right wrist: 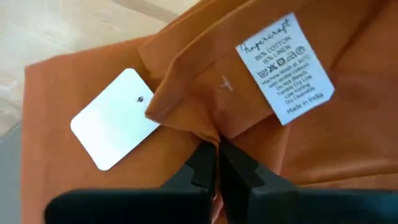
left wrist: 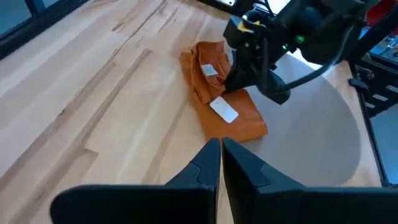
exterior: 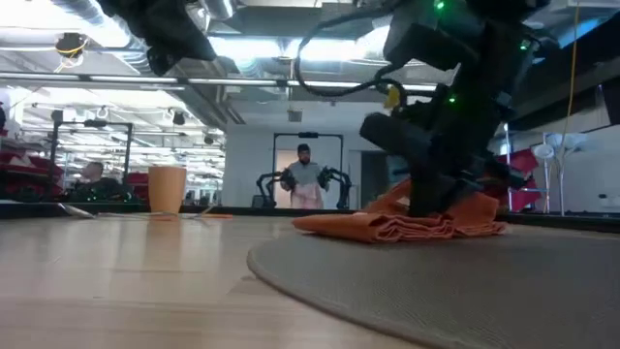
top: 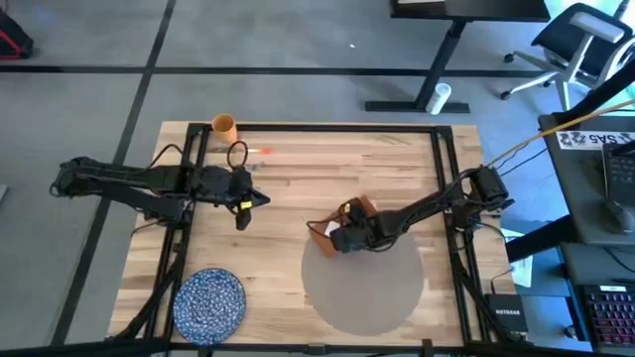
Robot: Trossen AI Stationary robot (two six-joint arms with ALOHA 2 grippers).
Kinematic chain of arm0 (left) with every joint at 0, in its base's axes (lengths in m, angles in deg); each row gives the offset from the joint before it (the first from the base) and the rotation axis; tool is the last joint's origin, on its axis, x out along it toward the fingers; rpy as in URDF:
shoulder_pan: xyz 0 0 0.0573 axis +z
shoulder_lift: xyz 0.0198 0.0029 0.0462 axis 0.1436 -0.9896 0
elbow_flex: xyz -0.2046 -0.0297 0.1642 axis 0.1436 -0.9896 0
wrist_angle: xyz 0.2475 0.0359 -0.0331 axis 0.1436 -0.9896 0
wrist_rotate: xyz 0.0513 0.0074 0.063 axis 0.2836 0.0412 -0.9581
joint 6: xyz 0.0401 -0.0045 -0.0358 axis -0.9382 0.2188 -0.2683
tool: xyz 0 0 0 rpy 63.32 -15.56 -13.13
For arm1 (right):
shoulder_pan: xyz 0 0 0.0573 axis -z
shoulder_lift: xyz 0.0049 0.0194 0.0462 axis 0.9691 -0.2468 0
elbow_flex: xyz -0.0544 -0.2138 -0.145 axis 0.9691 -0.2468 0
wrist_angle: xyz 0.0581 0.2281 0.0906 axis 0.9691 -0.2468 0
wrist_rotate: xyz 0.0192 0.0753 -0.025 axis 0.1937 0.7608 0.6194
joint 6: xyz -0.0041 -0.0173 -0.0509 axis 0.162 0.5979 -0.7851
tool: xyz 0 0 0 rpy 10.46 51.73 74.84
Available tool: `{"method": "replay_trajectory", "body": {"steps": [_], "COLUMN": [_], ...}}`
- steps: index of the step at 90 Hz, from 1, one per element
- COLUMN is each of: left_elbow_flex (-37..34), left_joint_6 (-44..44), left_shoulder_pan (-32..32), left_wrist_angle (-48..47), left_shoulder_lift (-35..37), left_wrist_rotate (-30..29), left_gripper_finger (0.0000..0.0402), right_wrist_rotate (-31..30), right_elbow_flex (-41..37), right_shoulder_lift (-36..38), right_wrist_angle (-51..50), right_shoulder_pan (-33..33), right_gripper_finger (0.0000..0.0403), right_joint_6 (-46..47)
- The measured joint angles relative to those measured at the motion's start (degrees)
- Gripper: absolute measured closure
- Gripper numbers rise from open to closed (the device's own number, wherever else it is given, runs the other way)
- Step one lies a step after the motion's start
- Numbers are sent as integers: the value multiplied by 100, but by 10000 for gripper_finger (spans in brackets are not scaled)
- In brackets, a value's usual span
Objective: Set table place
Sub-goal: Fold the orange napkin
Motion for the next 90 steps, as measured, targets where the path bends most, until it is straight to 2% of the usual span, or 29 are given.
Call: {"method": "replay_trajectory", "body": {"steps": [19, 32, 48, 90], "left_elbow_flex": [0, 0, 0, 1], "left_joint_6": [65, 110, 147, 190], "left_shoulder_pan": [-1, -2, -2, 0], "left_wrist_angle": [6, 3, 5, 2], "left_shoulder_lift": [0, 0, 0, 0], "left_wrist_rotate": [17, 17, 16, 17], "left_gripper_finger": [402, 402, 402, 402], "right_wrist_rotate": [-484, -655, -1044, -1132], "right_elbow_flex": [-1, 1, 1, -12], "right_shoulder_lift": [370, 724, 1222, 1344], "right_wrist_angle": [-234, -729, -1256, -1522], "right_shoulder_pan": [43, 109, 108, 96], "right_gripper_finger": [403, 403, 403, 403], "right_joint_6": [-205, -518, -477, 1080]}}
